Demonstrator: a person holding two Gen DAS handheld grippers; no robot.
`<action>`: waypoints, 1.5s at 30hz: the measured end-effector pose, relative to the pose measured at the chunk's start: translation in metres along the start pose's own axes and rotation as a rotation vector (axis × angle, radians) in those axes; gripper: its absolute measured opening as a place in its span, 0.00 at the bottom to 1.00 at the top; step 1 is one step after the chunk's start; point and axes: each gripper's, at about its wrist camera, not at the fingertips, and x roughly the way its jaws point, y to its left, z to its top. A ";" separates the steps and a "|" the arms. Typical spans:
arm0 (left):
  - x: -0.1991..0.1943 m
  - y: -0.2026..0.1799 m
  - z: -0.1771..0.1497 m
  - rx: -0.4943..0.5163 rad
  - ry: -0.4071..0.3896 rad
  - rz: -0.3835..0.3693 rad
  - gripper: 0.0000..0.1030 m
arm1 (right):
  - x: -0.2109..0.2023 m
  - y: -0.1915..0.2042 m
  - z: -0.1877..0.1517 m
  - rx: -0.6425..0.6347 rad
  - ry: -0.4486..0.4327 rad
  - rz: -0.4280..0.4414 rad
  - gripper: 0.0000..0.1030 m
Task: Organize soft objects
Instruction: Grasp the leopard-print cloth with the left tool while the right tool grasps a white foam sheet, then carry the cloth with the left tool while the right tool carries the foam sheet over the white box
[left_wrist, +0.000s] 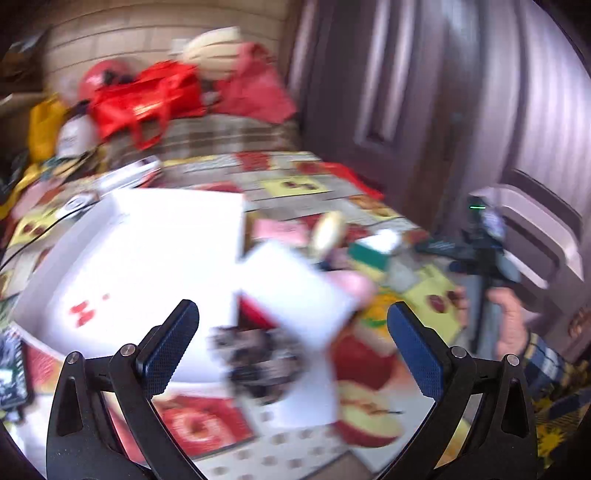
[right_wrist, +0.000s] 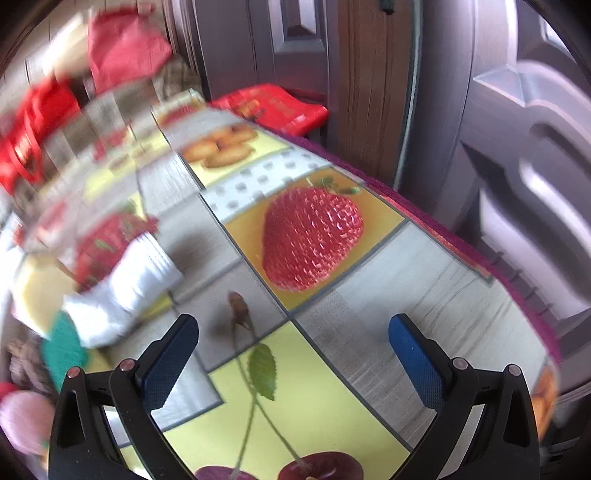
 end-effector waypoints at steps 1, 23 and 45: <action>0.003 0.008 -0.001 -0.012 0.016 0.029 1.00 | -0.005 -0.006 0.001 0.035 -0.026 0.069 1.00; 0.035 -0.010 -0.030 0.170 0.159 0.119 0.33 | -0.108 0.126 -0.024 -0.436 -0.247 0.816 0.99; 0.002 -0.004 -0.020 0.100 0.030 0.113 0.29 | -0.109 0.182 -0.090 -0.750 -0.164 0.784 0.31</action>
